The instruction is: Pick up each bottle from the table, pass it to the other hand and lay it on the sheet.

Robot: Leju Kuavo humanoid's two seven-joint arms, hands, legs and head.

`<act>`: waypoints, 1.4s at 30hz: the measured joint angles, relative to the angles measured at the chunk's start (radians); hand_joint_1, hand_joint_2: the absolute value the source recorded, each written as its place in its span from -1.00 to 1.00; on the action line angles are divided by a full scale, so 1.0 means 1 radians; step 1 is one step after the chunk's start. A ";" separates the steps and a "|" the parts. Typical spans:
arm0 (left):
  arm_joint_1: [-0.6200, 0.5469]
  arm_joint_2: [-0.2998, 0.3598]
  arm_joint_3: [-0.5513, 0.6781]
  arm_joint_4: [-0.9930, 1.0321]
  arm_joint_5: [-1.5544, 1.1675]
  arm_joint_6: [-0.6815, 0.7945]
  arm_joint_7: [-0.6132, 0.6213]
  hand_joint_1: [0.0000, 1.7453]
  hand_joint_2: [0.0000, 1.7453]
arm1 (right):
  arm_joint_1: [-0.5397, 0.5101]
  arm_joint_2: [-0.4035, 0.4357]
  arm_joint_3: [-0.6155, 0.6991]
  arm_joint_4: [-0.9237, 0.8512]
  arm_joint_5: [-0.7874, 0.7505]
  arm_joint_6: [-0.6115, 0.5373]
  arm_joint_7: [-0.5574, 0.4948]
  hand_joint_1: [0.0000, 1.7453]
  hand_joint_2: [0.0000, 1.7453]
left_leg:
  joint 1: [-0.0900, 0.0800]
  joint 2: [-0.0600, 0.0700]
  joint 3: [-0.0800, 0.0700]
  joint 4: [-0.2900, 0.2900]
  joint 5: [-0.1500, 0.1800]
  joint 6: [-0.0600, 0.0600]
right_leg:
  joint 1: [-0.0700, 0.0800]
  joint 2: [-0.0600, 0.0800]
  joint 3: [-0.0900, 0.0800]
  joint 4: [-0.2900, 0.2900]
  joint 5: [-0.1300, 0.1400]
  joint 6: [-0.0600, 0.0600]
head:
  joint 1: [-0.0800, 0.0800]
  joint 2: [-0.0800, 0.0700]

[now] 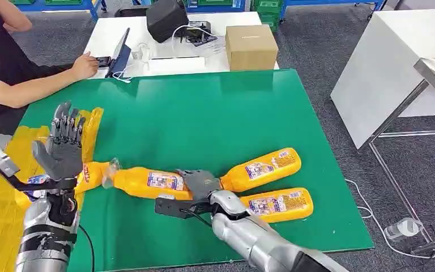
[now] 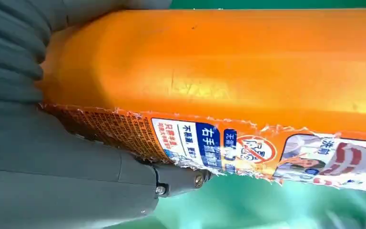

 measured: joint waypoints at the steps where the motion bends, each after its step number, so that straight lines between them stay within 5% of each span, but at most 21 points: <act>1: 0.005 -0.001 0.001 -0.004 0.004 0.002 0.002 -1.00 1.00 | 0.008 -0.001 -0.007 -0.009 -0.008 -0.006 -0.013 1.00 1.00 | 0.000 0.000 0.000 0.000 0.000 0.000 | 0.000 0.000 0.000 0.000 0.000 0.000 | 0.000 0.000; 3: 0.036 -0.010 0.005 -0.041 0.040 0.031 0.024 -1.00 1.00 | 0.093 -0.005 -0.088 -0.125 -0.098 -0.059 -0.148 1.00 1.00 | 0.000 -0.002 -0.004 0.000 0.000 0.000 | 0.000 -0.001 -0.003 0.000 0.000 0.000 | -0.001 0.000; 5: 0.131 -0.055 -0.052 -0.172 0.100 0.097 0.092 -1.00 1.00 | 0.367 -0.029 -0.325 -0.697 -0.301 -0.070 -0.372 1.00 1.00 | 0.000 -0.005 -0.015 0.000 0.000 0.000 | -0.001 -0.004 -0.014 0.000 0.000 0.000 | -0.001 0.000; 8: 0.162 -0.070 -0.120 -0.219 0.095 0.103 0.094 -1.00 1.00 | 0.413 -0.037 -0.334 -0.803 -0.282 -0.055 -0.361 1.00 1.00 | -0.001 -0.005 -0.015 0.000 0.000 0.000 | -0.001 -0.004 -0.014 0.000 0.000 0.000 | -0.001 0.000; 23: 0.218 -0.079 -0.350 -0.321 0.087 0.016 0.090 -1.00 1.00 | 0.366 -0.047 -0.275 -0.721 -0.099 0.079 -0.174 1.00 1.00 | 0.000 -0.005 -0.016 0.000 0.000 0.000 | 0.000 -0.004 -0.014 0.000 0.000 0.000 | -0.001 0.000; 37: 0.221 -0.053 -0.370 -0.303 0.041 0.022 0.095 -0.98 1.00 | 0.342 -0.021 -0.147 -0.648 0.121 0.041 -0.086 1.00 1.00 | 0.000 -0.005 -0.016 0.000 0.000 0.000 | 0.000 -0.004 -0.014 0.000 0.000 0.000 | -0.001 0.000; 38: 0.221 -0.050 -0.370 -0.299 0.041 0.022 0.094 1.00 1.00 | 0.338 -0.021 -0.141 -0.645 0.121 0.040 -0.085 1.00 1.00 | 0.000 -0.005 -0.016 0.000 0.000 0.000 | 0.000 -0.004 -0.014 0.000 0.000 0.000 | 0.000 0.000; 42: 0.226 -0.038 -0.371 -0.279 -0.023 0.050 0.103 1.00 1.00 | 0.317 -0.016 -0.113 -0.642 0.146 0.043 -0.085 1.00 1.00 | 0.000 -0.004 -0.016 0.000 0.000 0.000 | 0.000 -0.004 -0.014 0.000 0.000 0.000 | -0.001 0.000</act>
